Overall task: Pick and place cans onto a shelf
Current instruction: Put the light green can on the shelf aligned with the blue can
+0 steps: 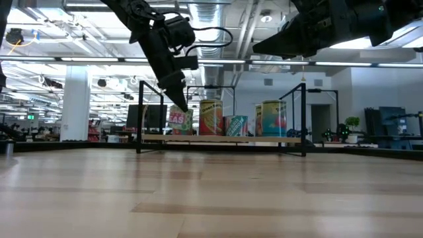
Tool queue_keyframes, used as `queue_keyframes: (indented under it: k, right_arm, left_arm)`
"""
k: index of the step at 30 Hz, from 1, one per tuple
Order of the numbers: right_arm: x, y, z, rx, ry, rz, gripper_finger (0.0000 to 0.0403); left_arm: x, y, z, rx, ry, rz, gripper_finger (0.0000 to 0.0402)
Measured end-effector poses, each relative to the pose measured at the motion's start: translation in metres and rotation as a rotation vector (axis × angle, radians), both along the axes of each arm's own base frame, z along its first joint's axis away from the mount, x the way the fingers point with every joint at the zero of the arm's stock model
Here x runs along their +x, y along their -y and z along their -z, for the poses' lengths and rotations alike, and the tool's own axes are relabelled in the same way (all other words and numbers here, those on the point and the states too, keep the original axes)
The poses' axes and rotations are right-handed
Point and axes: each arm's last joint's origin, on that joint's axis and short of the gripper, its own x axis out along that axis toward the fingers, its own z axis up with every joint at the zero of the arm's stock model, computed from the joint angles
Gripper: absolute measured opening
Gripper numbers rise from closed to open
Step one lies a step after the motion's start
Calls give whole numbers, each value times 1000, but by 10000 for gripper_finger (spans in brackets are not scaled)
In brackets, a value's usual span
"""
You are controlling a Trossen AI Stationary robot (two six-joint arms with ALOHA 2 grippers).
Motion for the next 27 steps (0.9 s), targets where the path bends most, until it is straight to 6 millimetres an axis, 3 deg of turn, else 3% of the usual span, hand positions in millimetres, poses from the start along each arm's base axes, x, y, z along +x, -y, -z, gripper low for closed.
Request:
queue_keyframes:
  k: [14, 22, 27]
  right_arm:
    - [0, 0, 0, 0, 0, -1, 12]
    - [0, 0, 0, 0, 0, 0, 15]
    - [0, 0, 0, 0, 0, 0, 12]
  left_arm:
    - [-6, -16, -1, 21, 14, -25, 1]
    - [-5, -16, -2, 24, 21, -24, 43]
    - [-5, -16, -2, 36, 20, -32, 48]
